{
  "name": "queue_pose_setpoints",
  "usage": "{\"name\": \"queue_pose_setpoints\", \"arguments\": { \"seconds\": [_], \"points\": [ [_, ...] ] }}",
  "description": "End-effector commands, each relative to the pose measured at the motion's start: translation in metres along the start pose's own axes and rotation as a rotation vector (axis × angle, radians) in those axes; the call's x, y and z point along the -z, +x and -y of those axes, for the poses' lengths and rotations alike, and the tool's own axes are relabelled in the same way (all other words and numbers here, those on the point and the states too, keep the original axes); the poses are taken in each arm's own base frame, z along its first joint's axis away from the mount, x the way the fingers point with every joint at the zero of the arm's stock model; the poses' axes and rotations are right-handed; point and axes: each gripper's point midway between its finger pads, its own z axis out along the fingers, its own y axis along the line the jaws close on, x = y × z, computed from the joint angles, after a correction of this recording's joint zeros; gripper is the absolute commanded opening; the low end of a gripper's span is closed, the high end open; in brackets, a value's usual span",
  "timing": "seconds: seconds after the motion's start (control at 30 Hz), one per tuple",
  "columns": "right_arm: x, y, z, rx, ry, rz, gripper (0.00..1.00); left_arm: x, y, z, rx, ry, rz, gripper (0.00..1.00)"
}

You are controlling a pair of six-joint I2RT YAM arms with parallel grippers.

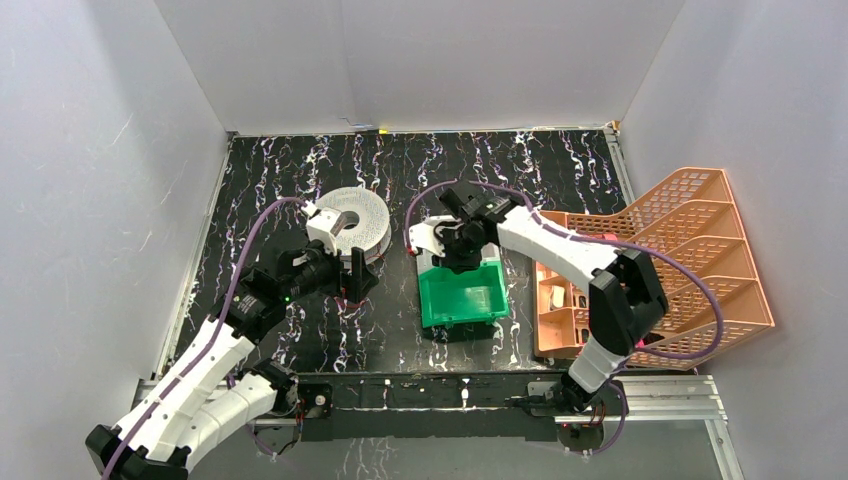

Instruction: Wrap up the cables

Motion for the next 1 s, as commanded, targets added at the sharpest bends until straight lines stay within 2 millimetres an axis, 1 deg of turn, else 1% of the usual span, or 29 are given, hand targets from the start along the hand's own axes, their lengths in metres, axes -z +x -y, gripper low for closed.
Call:
{"name": "queue_pose_setpoints", "arguments": {
  "seconds": [0.0, 0.07, 0.17, 0.2, 0.27, 0.4, 0.67, 0.7, 0.73, 0.77, 0.8, 0.83, 0.87, 0.9, 0.97],
  "points": [
    [0.000, -0.004, 0.018, 0.197, -0.090, -0.028, 0.00, 0.004, -0.002, 0.001, -0.008, 0.010, 0.027, 0.98],
    [-0.008, -0.005, 0.021, 0.225, -0.103, -0.012, 0.00, 0.005, -0.002, 0.002, -0.010, 0.013, 0.028, 0.98],
    [-0.017, -0.009, 0.023, 0.209, -0.136, 0.000, 0.00, 0.005, -0.002, 0.002, -0.010, 0.011, 0.031, 0.98],
    [-0.021, -0.008, 0.023, 0.204, -0.135, 0.000, 0.04, 0.005, -0.002, 0.002, -0.009, 0.011, 0.031, 0.98],
    [-0.024, -0.008, 0.023, 0.194, -0.136, 0.003, 0.08, 0.005, -0.003, 0.002, -0.009, 0.013, 0.032, 0.98],
    [-0.021, -0.010, 0.025, 0.194, -0.112, 0.012, 0.15, 0.005, -0.003, 0.003, -0.009, 0.017, 0.031, 0.98],
    [-0.007, -0.021, 0.031, 0.208, -0.056, 0.047, 0.23, 0.005, -0.003, 0.003, -0.011, 0.017, 0.031, 0.98],
    [-0.006, -0.022, 0.032, 0.209, -0.045, 0.051, 0.26, 0.005, -0.001, 0.003, -0.010, 0.017, 0.027, 0.98],
    [-0.005, -0.022, 0.032, 0.208, -0.036, 0.052, 0.33, 0.005, -0.002, 0.003, -0.011, 0.017, 0.029, 0.98],
    [-0.004, -0.022, 0.032, 0.210, -0.028, 0.054, 0.46, 0.005, -0.002, 0.003, -0.011, 0.016, 0.028, 0.98],
    [-0.004, -0.022, 0.032, 0.210, -0.025, 0.057, 0.90, 0.004, -0.001, 0.002, -0.010, 0.015, 0.026, 0.99],
    [-0.005, -0.021, 0.032, 0.208, -0.027, 0.058, 0.97, 0.004, -0.001, 0.002, -0.011, 0.016, 0.026, 0.98],
    [-0.006, -0.021, 0.031, 0.208, -0.030, 0.060, 0.98, 0.005, -0.002, 0.002, -0.011, 0.015, 0.028, 0.98],
    [0.004, -0.026, 0.032, 0.216, -0.005, 0.075, 0.98, 0.005, -0.002, 0.002, -0.011, 0.014, 0.029, 0.99],
    [0.009, -0.030, 0.034, 0.219, 0.020, 0.093, 0.98, 0.005, -0.002, 0.002, -0.011, 0.015, 0.029, 0.99]
  ]
}}
